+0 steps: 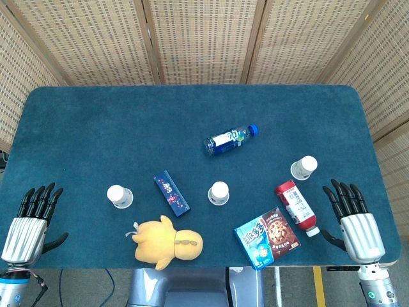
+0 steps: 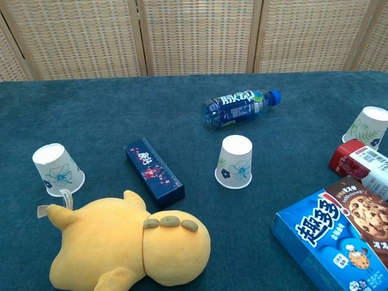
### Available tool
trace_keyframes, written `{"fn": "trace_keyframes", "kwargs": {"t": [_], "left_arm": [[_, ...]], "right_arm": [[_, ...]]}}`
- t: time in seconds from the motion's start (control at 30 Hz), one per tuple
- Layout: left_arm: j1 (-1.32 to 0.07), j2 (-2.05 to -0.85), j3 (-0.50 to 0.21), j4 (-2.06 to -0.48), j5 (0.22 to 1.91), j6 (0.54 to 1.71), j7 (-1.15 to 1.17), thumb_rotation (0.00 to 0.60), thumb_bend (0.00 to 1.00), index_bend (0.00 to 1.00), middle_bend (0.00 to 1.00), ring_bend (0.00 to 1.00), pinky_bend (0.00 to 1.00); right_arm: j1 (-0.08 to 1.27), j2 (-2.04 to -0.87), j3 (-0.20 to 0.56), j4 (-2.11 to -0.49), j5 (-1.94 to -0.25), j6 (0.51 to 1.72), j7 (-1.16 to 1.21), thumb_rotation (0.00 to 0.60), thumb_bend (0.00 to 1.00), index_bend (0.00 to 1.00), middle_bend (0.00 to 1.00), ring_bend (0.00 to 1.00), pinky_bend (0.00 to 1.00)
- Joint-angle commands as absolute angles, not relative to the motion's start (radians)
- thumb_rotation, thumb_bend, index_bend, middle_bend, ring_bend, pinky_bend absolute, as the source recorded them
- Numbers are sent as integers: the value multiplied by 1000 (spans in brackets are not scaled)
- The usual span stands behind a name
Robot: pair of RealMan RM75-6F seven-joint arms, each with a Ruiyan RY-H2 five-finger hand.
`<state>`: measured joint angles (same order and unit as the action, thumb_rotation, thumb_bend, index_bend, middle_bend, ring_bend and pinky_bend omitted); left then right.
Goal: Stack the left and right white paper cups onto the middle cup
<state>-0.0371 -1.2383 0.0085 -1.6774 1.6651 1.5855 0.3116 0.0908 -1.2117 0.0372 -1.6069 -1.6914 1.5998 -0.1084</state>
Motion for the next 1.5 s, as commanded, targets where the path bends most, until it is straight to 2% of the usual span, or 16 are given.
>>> {"fn": "trace_keyframes", "kwargs": {"t": [0.03,0.83,0.97,1.17,1.27,1.5], "left_arm": [[-37,-1239,7,-1679,1663,1586,314,600,63,0,0,0,20],[-50,-1234,-2,-1689,1641,1559,303,600,74,1,0,0,21],[-73,-1223,-28,-1702,1608,1530,292,600,79,74,0,0,22],[-134,-1186,-91,-1749,1544,1461,312,600,84,179,0,0,27],[-187,-1171,-128,-1760,1479,1380,326,600,84,222,0,0,28],[-283,-1174,-181,-1759,1326,1228,359,600,90,264,0,0,29]], "right_arm": [[90,-1217,42,-1607,-1685,1601,-113,600,148,33,0,0,4],[92,-1223,40,-1606,-1687,1593,-109,600,148,43,0,0,3],[94,-1223,42,-1605,-1681,1588,-103,600,148,46,0,0,3],[94,-1219,45,-1607,-1676,1589,-96,600,148,50,0,0,3],[92,-1215,45,-1609,-1677,1594,-90,600,148,52,0,0,4],[93,-1210,48,-1609,-1667,1589,-75,600,148,52,0,0,4]]}}
